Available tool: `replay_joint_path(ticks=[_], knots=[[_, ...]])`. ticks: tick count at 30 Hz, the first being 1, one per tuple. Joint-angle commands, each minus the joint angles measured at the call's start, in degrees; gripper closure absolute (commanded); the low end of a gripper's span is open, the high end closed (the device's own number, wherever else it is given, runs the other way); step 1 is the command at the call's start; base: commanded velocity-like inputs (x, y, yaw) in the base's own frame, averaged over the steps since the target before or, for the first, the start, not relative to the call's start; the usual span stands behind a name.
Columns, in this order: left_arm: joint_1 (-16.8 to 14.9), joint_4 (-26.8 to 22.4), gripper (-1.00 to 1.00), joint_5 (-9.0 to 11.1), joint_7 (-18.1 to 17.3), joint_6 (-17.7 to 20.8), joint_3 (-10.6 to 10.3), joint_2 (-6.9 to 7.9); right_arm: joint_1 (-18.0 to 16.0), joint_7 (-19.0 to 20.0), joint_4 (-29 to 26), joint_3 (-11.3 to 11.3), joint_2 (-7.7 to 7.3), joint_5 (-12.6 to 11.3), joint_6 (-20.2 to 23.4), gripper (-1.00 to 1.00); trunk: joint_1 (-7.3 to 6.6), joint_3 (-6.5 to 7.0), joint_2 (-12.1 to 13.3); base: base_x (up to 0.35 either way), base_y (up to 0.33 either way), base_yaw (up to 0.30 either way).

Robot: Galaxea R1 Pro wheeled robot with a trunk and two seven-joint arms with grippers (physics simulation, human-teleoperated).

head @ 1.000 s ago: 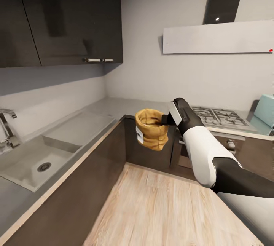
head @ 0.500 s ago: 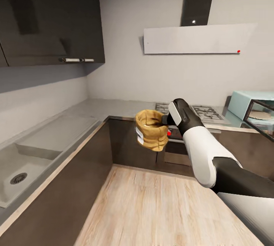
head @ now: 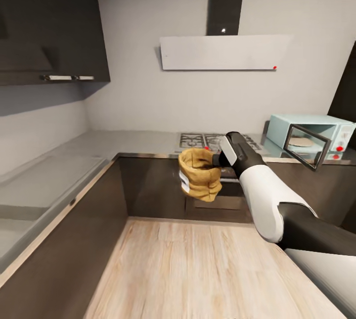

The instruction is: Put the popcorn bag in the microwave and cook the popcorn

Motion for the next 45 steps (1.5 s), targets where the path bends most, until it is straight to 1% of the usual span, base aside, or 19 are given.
replay_joint_path(ticks=[1, 45], knots=[[-0.02, -0.05, -1.00, 0.29, -0.09, -0.13, 0.01, 0.01, -0.05, -0.58, -0.04, -0.31, -0.14, -0.92, 0.03, 1.00, 0.00, -0.07, -0.04, 0.000, 0.000, -0.287], [-0.01, -0.05, -1.00, 0.20, -0.09, -0.07, 0.01, 0.01, -0.05, -0.59, -0.83, -0.23, -0.24, -0.85, 0.03, 1.00, 0.00, -0.07, -0.04, 0.000, 0.000, -0.287]])
